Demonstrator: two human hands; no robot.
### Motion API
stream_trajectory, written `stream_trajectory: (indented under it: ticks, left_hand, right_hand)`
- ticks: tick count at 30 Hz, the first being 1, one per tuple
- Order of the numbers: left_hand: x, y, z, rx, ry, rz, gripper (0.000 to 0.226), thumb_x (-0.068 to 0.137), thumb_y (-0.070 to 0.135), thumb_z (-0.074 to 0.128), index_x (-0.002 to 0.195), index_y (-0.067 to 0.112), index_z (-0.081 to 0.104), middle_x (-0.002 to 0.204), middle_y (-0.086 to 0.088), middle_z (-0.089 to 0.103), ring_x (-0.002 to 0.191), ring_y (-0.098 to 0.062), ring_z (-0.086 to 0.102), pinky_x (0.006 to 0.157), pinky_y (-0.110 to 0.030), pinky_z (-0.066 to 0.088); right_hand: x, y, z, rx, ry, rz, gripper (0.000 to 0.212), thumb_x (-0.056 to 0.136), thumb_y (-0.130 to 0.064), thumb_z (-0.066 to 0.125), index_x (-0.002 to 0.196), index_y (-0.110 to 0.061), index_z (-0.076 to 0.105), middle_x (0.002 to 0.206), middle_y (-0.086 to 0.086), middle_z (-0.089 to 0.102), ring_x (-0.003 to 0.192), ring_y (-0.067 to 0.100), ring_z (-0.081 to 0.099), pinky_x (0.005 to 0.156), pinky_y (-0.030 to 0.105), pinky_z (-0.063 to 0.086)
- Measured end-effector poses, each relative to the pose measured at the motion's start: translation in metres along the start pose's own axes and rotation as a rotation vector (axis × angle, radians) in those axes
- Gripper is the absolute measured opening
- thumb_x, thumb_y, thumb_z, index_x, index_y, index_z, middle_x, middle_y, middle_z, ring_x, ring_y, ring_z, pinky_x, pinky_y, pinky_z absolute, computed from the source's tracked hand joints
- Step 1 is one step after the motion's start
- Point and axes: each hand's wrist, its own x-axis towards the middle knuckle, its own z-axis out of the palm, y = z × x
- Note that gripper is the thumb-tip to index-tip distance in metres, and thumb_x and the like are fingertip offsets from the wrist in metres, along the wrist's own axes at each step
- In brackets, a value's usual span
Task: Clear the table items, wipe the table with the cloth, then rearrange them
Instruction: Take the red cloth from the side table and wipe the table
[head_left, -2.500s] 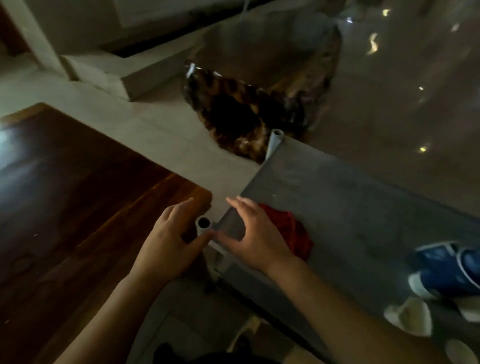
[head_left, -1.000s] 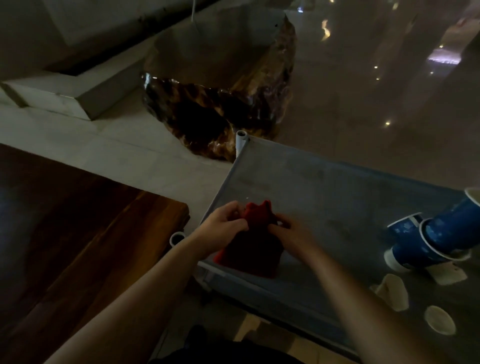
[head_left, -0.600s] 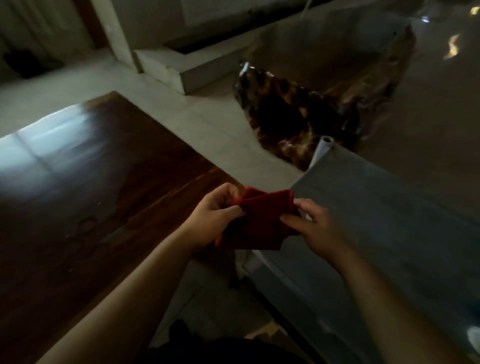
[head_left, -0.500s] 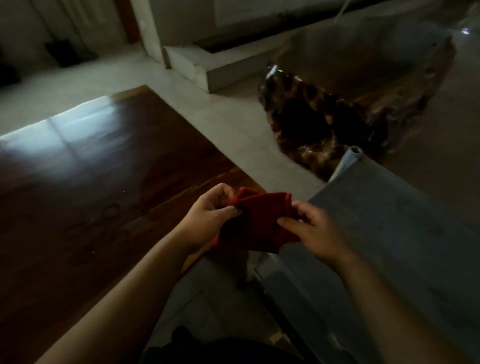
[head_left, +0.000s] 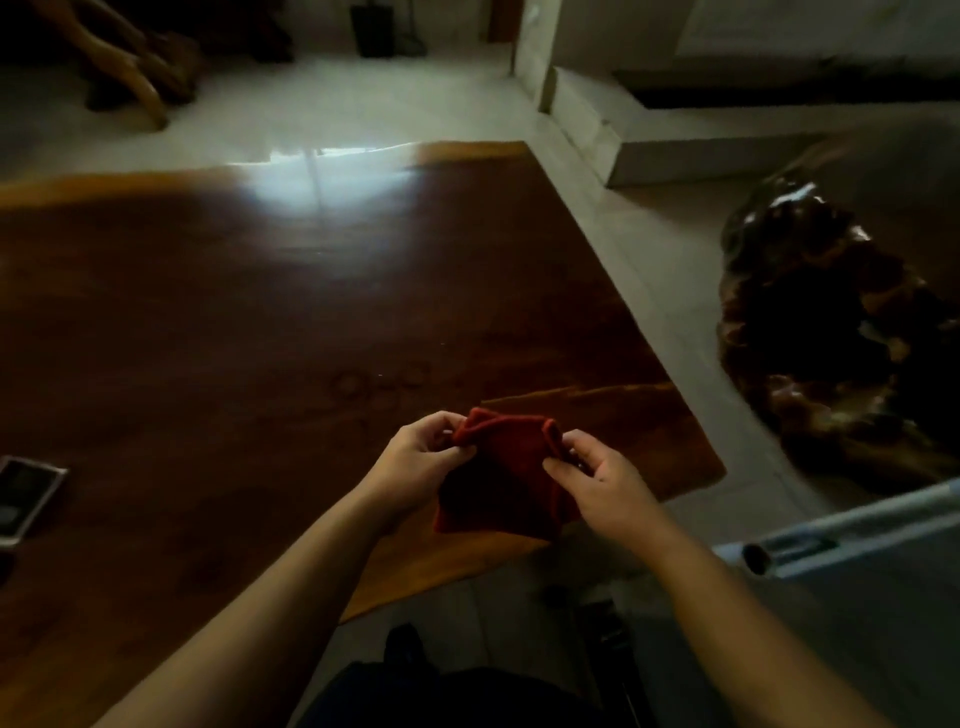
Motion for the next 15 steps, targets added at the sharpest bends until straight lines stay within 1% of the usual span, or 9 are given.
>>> stream_trajectory:
  ticks: [4, 6, 8, 10, 13, 15]
  left_hand:
    - [0.011, -0.014, -0.044, 0.003, 0.035, -0.050, 0.013, 0.095, 0.016, 0.066, 0.096, 0.027, 0.073, 0.104, -0.001, 0.077, 0.095, -0.020, 0.075, 0.072, -0.030, 0.060]
    - [0.017, -0.020, -0.062, -0.003, 0.060, -0.070, 0.013, 0.095, 0.016, 0.067, 0.095, 0.028, 0.073, 0.104, -0.001, 0.077, 0.095, -0.020, 0.075, 0.072, -0.030, 0.060]
    - [0.024, -0.024, -0.074, 0.014, 0.080, -0.078, 0.015, 0.094, 0.017, 0.068, 0.094, 0.031, 0.073, 0.103, 0.000, 0.077, 0.094, -0.017, 0.075, 0.070, -0.028, 0.059]
    - [0.035, -0.026, -0.081, 0.032, 0.102, -0.086, 0.018, 0.094, 0.017, 0.068, 0.091, 0.034, 0.073, 0.101, 0.000, 0.077, 0.092, -0.015, 0.075, 0.070, -0.027, 0.059]
    - [0.058, -0.029, -0.086, 0.042, 0.146, -0.107, 0.019, 0.093, 0.015, 0.069, 0.091, 0.033, 0.073, 0.102, -0.002, 0.076, 0.091, -0.018, 0.076, 0.076, -0.035, 0.062]
    - [0.076, -0.029, -0.086, 0.045, 0.170, -0.130, 0.018, 0.092, 0.016, 0.070, 0.092, 0.033, 0.073, 0.104, -0.003, 0.076, 0.093, -0.019, 0.075, 0.082, -0.041, 0.062]
  right_hand:
    - [0.041, -0.008, 0.037, -0.071, -0.007, 0.045, 0.015, 0.098, -0.043, 0.059, 0.099, -0.056, 0.066, 0.105, -0.017, 0.070, 0.095, -0.003, 0.068, 0.068, 0.020, 0.058]
    - [0.059, -0.008, 0.050, -0.099, -0.010, 0.059, 0.015, 0.099, -0.042, 0.058, 0.098, -0.054, 0.066, 0.108, -0.013, 0.069, 0.093, 0.001, 0.069, 0.068, 0.022, 0.058]
    - [0.076, -0.007, 0.058, -0.127, -0.009, 0.070, 0.014, 0.099, -0.041, 0.058, 0.100, -0.051, 0.067, 0.111, -0.011, 0.068, 0.095, 0.005, 0.070, 0.072, 0.026, 0.059]
    - [0.094, -0.007, 0.062, -0.148, -0.009, 0.078, 0.013, 0.100, -0.039, 0.058, 0.099, -0.049, 0.067, 0.110, -0.010, 0.070, 0.093, 0.003, 0.070, 0.069, 0.024, 0.059]
    - [0.121, -0.007, 0.060, -0.171, -0.007, 0.095, 0.011, 0.101, -0.035, 0.059, 0.104, -0.042, 0.068, 0.107, -0.009, 0.069, 0.088, -0.005, 0.068, 0.061, 0.016, 0.055]
    - [0.141, -0.006, 0.053, -0.207, -0.008, 0.094, 0.010, 0.100, -0.033, 0.060, 0.105, -0.038, 0.068, 0.107, -0.008, 0.069, 0.086, -0.006, 0.068, 0.059, 0.013, 0.053]
